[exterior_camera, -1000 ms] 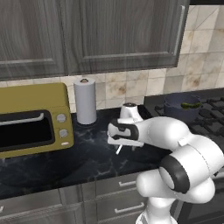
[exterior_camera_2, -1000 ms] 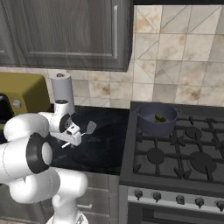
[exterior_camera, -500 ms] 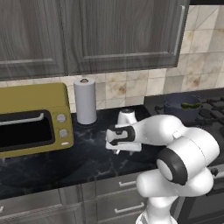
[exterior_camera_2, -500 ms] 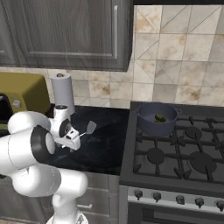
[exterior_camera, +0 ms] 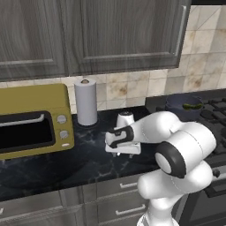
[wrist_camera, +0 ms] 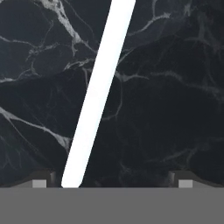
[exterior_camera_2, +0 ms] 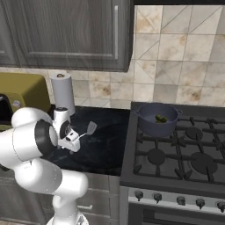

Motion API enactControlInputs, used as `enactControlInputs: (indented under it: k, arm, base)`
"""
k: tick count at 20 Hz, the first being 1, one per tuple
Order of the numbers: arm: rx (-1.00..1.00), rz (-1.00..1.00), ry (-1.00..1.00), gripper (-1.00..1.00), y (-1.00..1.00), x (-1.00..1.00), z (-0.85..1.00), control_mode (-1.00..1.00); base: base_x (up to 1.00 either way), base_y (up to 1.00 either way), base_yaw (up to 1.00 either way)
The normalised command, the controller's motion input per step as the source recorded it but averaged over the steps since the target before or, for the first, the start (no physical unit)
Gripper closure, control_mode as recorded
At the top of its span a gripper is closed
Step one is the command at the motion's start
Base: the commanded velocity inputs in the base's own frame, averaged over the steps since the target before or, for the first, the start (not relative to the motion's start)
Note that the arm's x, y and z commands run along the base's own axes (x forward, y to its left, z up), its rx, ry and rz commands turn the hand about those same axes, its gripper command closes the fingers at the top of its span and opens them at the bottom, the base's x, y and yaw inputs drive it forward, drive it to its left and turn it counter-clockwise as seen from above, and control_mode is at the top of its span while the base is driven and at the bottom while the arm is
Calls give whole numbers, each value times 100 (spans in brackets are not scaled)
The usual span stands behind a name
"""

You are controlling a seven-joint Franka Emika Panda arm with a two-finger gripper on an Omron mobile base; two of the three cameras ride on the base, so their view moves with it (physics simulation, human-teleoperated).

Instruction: Put the avocado and squash in the pot. Retrieve the spatula and lightly stir the vegetables in the pot.

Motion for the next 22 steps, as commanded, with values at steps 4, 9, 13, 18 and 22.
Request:
enactControlInputs:
  k: [4, 9, 13, 18, 22]
  arm:
    - [0, 0, 0, -100, 0, 16, 0, -100]
    - [0, 0, 0, -100, 0, 22, -2, -100]
    - [0, 0, 0, -100, 8, 18, -17, -100]
    - [0, 0, 0, -100, 12, 22, -15, -100]
    - [-1, 0, 0, -100, 11, 26, -16, -100]
  base:
    - [0, 0, 0]
    - [0, 0, 0]
    - [0, 0, 0]
    - [0, 0, 0]
    - [0, 0, 0]
